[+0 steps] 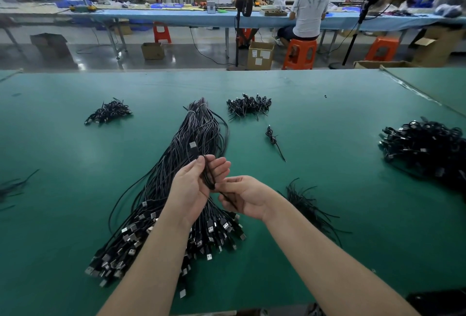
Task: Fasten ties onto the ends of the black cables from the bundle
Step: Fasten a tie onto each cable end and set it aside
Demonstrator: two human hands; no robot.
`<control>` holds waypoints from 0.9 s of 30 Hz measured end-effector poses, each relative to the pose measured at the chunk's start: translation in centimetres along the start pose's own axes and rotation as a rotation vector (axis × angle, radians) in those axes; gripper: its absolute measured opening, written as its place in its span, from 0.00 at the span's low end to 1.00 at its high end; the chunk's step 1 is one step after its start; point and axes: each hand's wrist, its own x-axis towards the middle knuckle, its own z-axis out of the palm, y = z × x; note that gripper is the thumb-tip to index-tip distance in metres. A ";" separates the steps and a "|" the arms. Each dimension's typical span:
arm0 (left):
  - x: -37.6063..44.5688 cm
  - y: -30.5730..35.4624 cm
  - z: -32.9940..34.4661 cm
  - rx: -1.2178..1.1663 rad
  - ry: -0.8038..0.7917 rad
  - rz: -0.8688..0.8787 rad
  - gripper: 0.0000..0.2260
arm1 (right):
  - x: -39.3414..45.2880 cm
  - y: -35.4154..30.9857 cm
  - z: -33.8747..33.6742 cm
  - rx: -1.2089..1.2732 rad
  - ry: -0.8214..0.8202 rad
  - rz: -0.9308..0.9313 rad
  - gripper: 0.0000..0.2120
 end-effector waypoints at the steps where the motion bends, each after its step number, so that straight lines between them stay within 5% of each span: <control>1: 0.0 0.1 -0.1 0.027 0.002 -0.008 0.13 | 0.0 0.0 0.0 -0.032 0.009 -0.007 0.01; 16: -0.9 0.8 -1.5 0.067 -0.125 -0.181 0.14 | -0.1 0.9 -1.2 -0.187 -0.026 0.010 0.03; 27: -1.0 0.8 -1.5 0.491 0.091 -0.100 0.14 | 0.7 1.5 -2.3 -0.105 -0.046 0.046 0.06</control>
